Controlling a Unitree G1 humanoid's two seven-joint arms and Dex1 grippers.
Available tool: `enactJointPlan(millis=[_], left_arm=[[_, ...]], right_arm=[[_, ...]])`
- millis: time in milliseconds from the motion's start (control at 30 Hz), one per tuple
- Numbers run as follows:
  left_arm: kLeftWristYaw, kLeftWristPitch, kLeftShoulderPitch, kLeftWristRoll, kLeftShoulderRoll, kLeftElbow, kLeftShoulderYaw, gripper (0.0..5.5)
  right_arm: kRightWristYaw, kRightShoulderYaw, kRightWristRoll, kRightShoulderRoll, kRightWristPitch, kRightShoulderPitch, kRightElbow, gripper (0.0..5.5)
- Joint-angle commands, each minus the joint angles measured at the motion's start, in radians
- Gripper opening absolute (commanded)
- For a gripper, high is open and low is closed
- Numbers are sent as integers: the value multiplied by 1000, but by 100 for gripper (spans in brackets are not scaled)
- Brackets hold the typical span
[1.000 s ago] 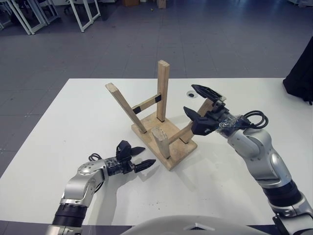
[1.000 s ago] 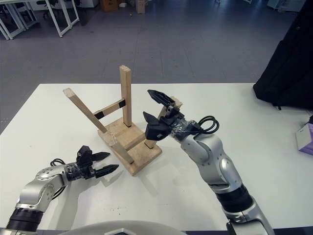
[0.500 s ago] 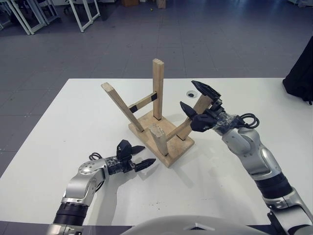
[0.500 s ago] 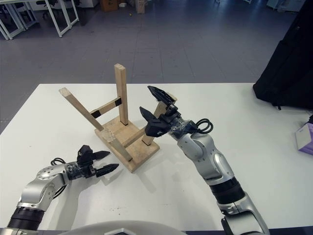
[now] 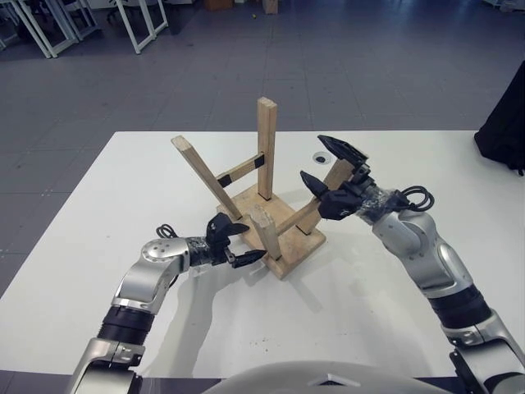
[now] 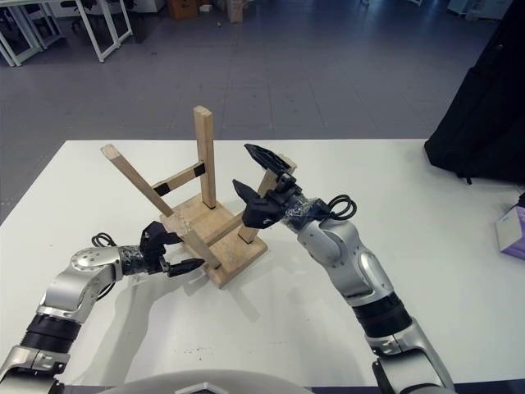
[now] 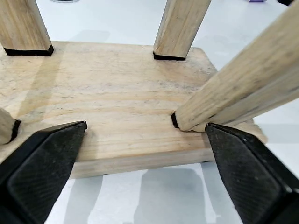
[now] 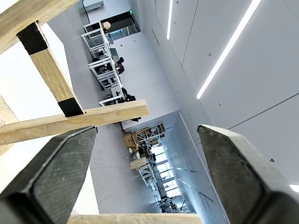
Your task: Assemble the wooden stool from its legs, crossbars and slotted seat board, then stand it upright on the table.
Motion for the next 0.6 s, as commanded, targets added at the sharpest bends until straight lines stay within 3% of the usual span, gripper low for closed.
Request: enactJointPlan(millis=[33,333,600], left_arm=[[24,52,-67,71,-10,64,-60,471],[-87,195,-52,74,54,52,-168,471],[-90,193,-35,78,64,80,-188,471]], right_arm=[[121,84,-19,-21,30,68,71,399],[153,79,-6,-21,64,64,53,399],[-201,-121,-51,71,33,-88,24,399]])
